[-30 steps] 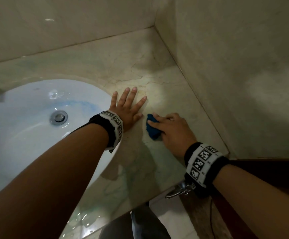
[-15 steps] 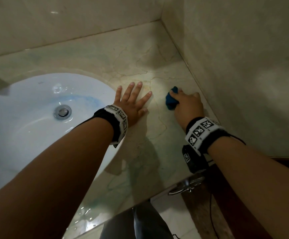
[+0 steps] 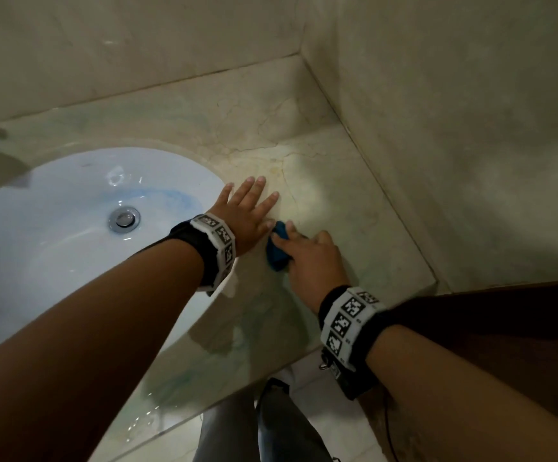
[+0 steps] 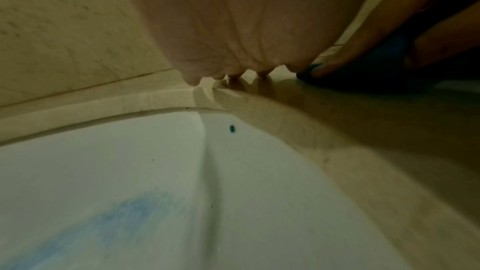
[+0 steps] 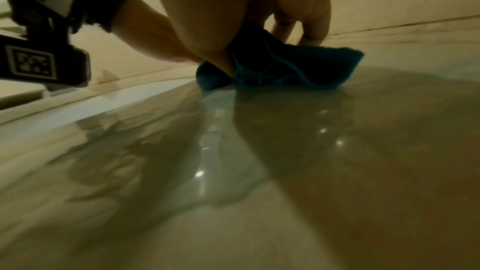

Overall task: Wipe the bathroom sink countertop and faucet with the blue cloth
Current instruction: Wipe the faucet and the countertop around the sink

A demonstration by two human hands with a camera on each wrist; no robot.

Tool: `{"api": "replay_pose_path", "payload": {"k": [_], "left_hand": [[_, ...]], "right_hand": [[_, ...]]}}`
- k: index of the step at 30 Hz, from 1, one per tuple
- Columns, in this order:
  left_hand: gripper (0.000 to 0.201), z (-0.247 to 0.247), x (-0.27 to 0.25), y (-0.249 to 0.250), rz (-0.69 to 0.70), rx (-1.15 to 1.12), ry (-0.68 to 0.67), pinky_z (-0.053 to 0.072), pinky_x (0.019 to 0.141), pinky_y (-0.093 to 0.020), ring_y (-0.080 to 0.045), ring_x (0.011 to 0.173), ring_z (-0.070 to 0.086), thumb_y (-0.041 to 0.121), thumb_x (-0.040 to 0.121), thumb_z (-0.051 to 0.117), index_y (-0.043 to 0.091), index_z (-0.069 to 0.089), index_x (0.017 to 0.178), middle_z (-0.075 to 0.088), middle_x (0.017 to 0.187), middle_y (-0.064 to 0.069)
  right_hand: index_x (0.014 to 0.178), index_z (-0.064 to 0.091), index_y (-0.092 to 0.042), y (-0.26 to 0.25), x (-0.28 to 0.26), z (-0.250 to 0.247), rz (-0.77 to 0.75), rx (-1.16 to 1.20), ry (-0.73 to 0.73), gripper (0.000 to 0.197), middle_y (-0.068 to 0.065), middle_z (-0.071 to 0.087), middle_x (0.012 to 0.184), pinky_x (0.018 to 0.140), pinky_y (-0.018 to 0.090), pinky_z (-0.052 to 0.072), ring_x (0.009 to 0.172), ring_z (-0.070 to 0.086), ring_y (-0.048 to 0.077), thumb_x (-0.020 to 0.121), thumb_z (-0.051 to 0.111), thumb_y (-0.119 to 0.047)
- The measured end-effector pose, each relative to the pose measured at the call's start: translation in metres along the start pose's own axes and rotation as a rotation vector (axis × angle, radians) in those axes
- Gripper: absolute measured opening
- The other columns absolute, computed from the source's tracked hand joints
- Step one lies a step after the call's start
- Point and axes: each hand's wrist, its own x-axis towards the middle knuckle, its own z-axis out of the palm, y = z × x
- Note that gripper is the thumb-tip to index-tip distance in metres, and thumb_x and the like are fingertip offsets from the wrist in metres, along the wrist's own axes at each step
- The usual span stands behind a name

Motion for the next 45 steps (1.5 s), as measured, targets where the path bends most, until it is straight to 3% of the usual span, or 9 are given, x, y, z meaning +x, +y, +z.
{"api": "replay_pose_path", "payload": {"k": [3, 6, 11, 15, 20, 24, 35, 40, 45], "left_hand": [[0.058, 0.004, -0.015, -0.001, 0.01, -0.021, 0.014, -0.001, 0.116, -0.045, -0.022, 0.145, -0.012, 0.039, 0.101, 0.018, 0.022, -0.009, 0.15, -0.017, 0.157, -0.006], [0.059, 0.008, -0.021, 0.001, 0.016, -0.052, 0.015, 0.0, 0.117, -0.045, -0.022, 0.145, -0.012, 0.038, 0.101, 0.02, 0.023, -0.009, 0.15, -0.017, 0.157, -0.004], [0.061, 0.015, -0.02, 0.019, 0.003, -0.112, 0.075, -0.001, 0.116, -0.046, -0.02, 0.146, -0.011, 0.045, 0.099, 0.019, 0.026, -0.009, 0.149, -0.017, 0.157, -0.002], [0.065, 0.02, -0.021, 0.03, 0.047, -0.117, -0.029, -0.004, 0.115, -0.047, -0.024, 0.143, -0.02, 0.052, 0.097, 0.022, 0.03, -0.011, 0.149, -0.024, 0.155, -0.003], [0.073, 0.025, -0.02, 0.03, 0.046, -0.03, -0.038, -0.003, 0.115, -0.052, -0.024, 0.142, -0.023, 0.06, 0.093, 0.025, 0.033, -0.015, 0.147, -0.028, 0.154, -0.002], [0.074, 0.025, -0.019, 0.029, 0.061, -0.053, -0.042, -0.002, 0.115, -0.053, -0.025, 0.142, -0.024, 0.06, 0.092, 0.026, 0.034, -0.015, 0.147, -0.029, 0.153, -0.003], [0.075, 0.021, -0.019, 0.031, 0.016, -0.073, -0.095, -0.004, 0.114, -0.056, -0.021, 0.141, -0.026, 0.065, 0.09, 0.025, 0.039, -0.018, 0.145, -0.032, 0.152, 0.002], [0.079, 0.018, -0.036, 0.037, -0.06, -0.224, -0.096, -0.004, 0.115, -0.052, -0.02, 0.144, -0.019, 0.062, 0.09, 0.035, 0.036, -0.013, 0.147, -0.026, 0.155, 0.001], [0.096, 0.031, -0.076, 0.033, -0.122, -0.329, -0.108, -0.006, 0.117, -0.048, -0.019, 0.144, -0.019, 0.071, 0.081, 0.043, 0.034, -0.016, 0.147, -0.026, 0.154, 0.0]], "right_hand": [[0.137, 0.037, -0.043, -0.008, -0.008, 0.017, -0.054, 0.087, -0.005, 0.052, -0.004, 0.03, 0.151, 0.095, 0.034, 0.041, 0.099, 0.039, 0.025, 0.093, 0.041, -0.015], [0.128, 0.052, -0.04, -0.004, -0.009, 0.018, -0.018, 0.337, -0.027, 0.043, 0.007, 0.045, 0.13, 0.098, 0.022, 0.036, 0.096, 0.041, 0.02, 0.093, 0.043, -0.016], [0.109, 0.069, -0.023, 0.029, 0.005, -0.005, -0.116, 0.383, 0.245, 0.054, 0.008, 0.067, 0.115, 0.098, 0.041, 0.046, 0.1, 0.061, 0.033, 0.072, 0.044, 0.006], [0.12, 0.062, -0.026, 0.076, 0.022, -0.023, 0.141, 0.285, 0.34, 0.05, 0.01, 0.057, 0.128, 0.107, 0.037, 0.037, 0.111, 0.055, 0.033, 0.08, 0.045, 0.0], [0.141, 0.038, -0.022, 0.109, 0.019, -0.041, 0.346, 0.074, 0.125, 0.054, 0.001, 0.026, 0.153, 0.114, 0.036, 0.021, 0.136, 0.023, 0.031, 0.092, 0.038, 0.001], [0.145, 0.029, -0.021, 0.104, 0.015, -0.022, 0.314, 0.075, 0.147, 0.061, 0.007, 0.02, 0.155, 0.112, 0.036, 0.025, 0.134, 0.026, 0.033, 0.091, 0.037, 0.006], [0.137, 0.043, -0.032, 0.044, -0.008, 0.006, 0.083, 0.011, 0.166, 0.053, 0.0, 0.032, 0.151, 0.096, 0.038, 0.041, 0.112, 0.043, 0.03, 0.09, 0.048, -0.007], [0.116, 0.065, -0.022, 0.033, -0.012, 0.015, -0.08, 0.139, 0.284, 0.048, 0.014, 0.058, 0.129, 0.08, 0.045, 0.051, 0.089, 0.055, 0.038, 0.075, 0.063, 0.002], [0.116, 0.065, -0.011, 0.039, -0.004, 0.006, -0.1, 0.387, 0.216, 0.035, 0.017, 0.055, 0.13, 0.107, 0.034, 0.038, 0.116, 0.055, 0.029, 0.087, 0.05, 0.0]]}}
